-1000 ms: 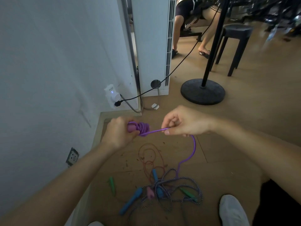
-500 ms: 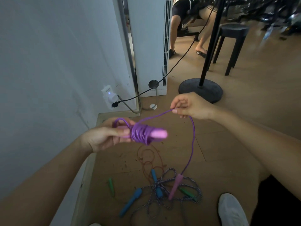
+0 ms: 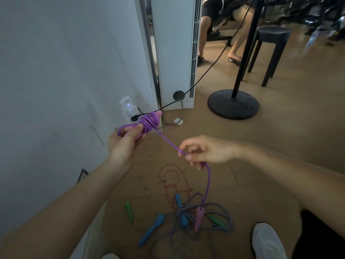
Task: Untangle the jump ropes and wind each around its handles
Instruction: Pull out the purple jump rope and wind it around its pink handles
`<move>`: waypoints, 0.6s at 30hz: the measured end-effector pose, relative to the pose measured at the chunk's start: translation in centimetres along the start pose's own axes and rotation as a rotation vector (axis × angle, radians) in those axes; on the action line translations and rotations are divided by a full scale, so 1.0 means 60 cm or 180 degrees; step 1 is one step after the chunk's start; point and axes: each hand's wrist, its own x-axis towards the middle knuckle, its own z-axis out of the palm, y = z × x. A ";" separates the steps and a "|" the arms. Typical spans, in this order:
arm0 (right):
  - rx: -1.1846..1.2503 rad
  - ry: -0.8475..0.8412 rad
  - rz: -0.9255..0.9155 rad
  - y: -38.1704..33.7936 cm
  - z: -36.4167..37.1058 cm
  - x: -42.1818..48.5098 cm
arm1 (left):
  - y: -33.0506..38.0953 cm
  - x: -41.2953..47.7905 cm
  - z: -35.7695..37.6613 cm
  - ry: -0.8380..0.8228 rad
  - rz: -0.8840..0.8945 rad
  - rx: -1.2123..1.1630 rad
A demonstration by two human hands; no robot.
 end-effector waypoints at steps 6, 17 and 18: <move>-0.0422 0.0556 -0.0579 -0.039 -0.010 -0.017 | -0.009 -0.025 0.011 -0.0654 0.0600 0.1985; -0.0390 0.1424 -0.0483 -0.026 -0.071 -0.018 | 0.038 -0.068 0.015 -0.3020 0.0434 0.2408; -0.0333 0.1462 -0.0469 -0.021 -0.073 -0.015 | 0.044 -0.070 0.015 -0.3040 0.0278 0.2171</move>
